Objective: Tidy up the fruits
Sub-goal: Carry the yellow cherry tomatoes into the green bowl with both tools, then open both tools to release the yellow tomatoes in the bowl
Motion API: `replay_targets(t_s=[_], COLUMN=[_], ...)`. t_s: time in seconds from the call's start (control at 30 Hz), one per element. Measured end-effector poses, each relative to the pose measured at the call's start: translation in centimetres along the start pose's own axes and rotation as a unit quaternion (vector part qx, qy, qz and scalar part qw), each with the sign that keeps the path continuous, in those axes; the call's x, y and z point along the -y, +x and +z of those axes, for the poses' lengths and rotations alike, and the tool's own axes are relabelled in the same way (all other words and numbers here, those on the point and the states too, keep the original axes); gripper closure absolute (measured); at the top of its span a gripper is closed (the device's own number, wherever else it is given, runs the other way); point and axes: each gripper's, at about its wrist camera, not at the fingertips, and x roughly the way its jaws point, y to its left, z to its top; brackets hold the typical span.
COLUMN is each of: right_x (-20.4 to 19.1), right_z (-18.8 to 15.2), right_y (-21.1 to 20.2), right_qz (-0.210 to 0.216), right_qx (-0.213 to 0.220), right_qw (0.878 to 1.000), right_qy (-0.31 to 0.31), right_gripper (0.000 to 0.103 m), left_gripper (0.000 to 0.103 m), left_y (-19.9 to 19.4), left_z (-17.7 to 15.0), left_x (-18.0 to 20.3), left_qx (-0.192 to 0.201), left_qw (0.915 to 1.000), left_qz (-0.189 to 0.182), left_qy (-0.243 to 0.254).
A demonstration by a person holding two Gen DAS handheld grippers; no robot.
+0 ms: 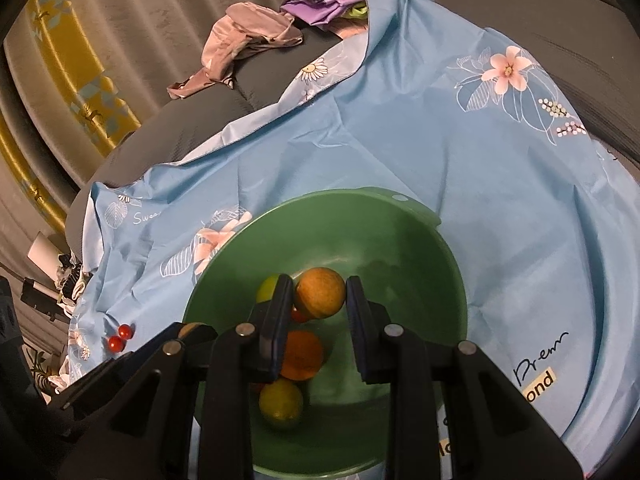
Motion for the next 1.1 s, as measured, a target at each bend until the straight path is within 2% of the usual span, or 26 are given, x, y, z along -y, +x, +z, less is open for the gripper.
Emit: replay_targets(t_s=[0.43, 1.1], right_x=[0.4, 0.4], right_z=[-0.1, -0.2], right_y=[0.7, 1.1], right_qz=[-0.016, -0.028], right_qx=[-0.015, -0.023], right_qw=[1.000, 0.999], right_qy=[-0.004, -0.011], right_gripper=[0.074, 0.074], left_gripper=[0.075, 0.075], left_y=[1.8, 3.1], left_z=[-0.5, -0.9], left_x=[-0.4, -0.3], left_qx=[-0.023, -0.037], left_qw=[0.9996, 0.9991], left_qz=[0.016, 0.018], left_qy=[-0.006, -0.003])
